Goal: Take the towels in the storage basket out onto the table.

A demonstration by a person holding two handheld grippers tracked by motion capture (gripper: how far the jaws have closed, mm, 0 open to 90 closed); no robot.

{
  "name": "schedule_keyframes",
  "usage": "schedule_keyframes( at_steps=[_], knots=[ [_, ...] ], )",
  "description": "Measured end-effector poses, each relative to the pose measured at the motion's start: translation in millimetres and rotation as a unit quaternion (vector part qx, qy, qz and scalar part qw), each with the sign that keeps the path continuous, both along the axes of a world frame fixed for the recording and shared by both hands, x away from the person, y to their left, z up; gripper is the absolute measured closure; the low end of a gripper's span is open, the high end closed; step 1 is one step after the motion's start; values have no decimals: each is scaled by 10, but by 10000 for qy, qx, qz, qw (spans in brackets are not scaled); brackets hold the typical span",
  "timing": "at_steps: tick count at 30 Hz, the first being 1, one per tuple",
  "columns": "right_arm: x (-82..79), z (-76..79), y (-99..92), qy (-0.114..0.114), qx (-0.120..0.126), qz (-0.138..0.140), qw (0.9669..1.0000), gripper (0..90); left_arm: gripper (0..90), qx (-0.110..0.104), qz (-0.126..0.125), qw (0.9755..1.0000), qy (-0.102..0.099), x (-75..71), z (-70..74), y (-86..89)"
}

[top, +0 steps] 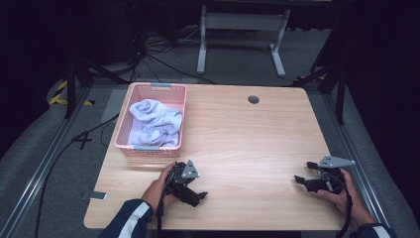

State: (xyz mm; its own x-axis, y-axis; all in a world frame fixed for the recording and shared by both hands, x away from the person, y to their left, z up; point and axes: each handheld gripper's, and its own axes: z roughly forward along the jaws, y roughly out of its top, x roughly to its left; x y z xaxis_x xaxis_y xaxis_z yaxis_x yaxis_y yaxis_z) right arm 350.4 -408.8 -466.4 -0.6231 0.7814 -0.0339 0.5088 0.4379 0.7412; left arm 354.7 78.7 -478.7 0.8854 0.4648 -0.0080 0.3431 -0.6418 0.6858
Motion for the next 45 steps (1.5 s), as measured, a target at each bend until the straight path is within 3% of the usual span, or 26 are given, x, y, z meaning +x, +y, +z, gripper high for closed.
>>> schedule_keyframes(
  at_steps=[9,13,14,17,20,22,28,33,36,39,43,45],
  knots=[
    [-5,-1,-2,-3,-1,11,10000,193,10,-12,30,10000,-43,3,0,23],
    [-5,-1,-3,-3,-4,11,10000,193,36,-1,-103,9999,-24,1,11,61],
    [-5,-1,-2,-1,-4,11,10000,193,36,123,-237,9996,-3,17,33,92],
    [-4,-1,-3,-3,-4,13,10000,193,196,79,-277,9996,5,32,69,180],
    [-5,0,-5,7,-2,19,10000,193,175,83,-208,9997,12,37,73,189],
    [-6,0,-5,9,0,23,10000,193,194,133,-217,9997,-69,33,95,184],
    [-5,0,-7,8,-5,31,10000,193,191,-12,-63,9994,-355,21,243,255],
    [-5,0,-8,8,-2,34,10000,193,193,-100,218,9968,-756,34,457,392],
    [-5,0,-8,7,-2,35,10000,193,192,-441,489,9939,-886,90,603,545],
    [-5,-1,-8,5,4,37,10000,193,184,-391,561,9928,-983,104,654,597],
    [-8,0,-13,8,-9,52,10000,192,184,-461,809,9883,-1206,136,787,746],
    [-8,-1,-14,0,-9,65,10000,193,182,-459,848,9879,-1218,148,811,777]
  ],
)
